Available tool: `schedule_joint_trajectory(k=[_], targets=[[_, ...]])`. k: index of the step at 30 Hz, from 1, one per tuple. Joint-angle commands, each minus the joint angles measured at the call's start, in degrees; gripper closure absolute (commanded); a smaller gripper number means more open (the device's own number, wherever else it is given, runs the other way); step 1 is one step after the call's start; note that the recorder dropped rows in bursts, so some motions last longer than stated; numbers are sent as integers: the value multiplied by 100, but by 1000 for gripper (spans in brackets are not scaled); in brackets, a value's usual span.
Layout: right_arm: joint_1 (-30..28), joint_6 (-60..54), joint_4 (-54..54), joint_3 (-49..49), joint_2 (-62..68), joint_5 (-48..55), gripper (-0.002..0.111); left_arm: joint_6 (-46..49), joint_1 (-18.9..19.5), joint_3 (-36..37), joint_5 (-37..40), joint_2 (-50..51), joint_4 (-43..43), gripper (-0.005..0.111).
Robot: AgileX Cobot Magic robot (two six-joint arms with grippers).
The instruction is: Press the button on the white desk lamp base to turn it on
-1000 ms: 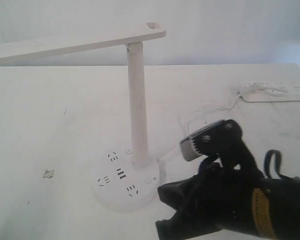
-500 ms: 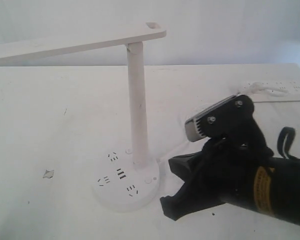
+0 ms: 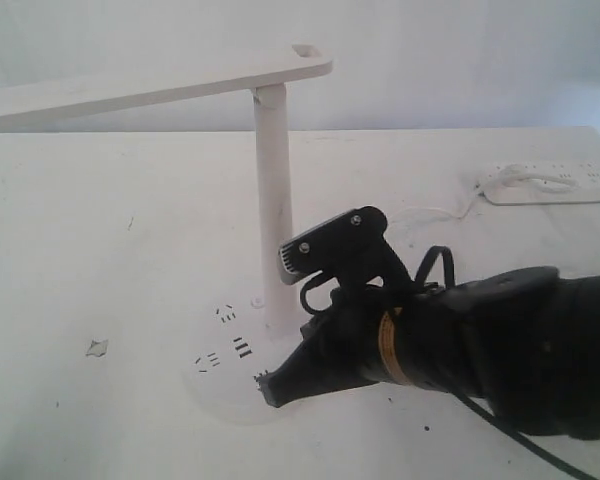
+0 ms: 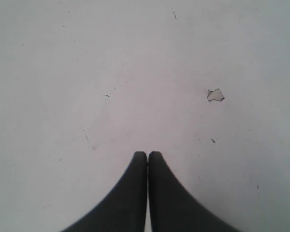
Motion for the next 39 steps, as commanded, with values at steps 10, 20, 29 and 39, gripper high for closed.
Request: schedule_joint_trajectory(k=[10,20,29,39], targets=[[-14,277,76,-821,1132,-213,108,-6,3,5,41,-21,-20,107],[-14,468,76,-1281,1333,-166,108,-6,3,5,41,-21,-20,107],[-14,507,476,-1213,1333,185,108,-6,3,5,41,-21,-20,107],[-14,494,542,-736,1333,185,108,-6,3,5,41,-21,-20,107]])
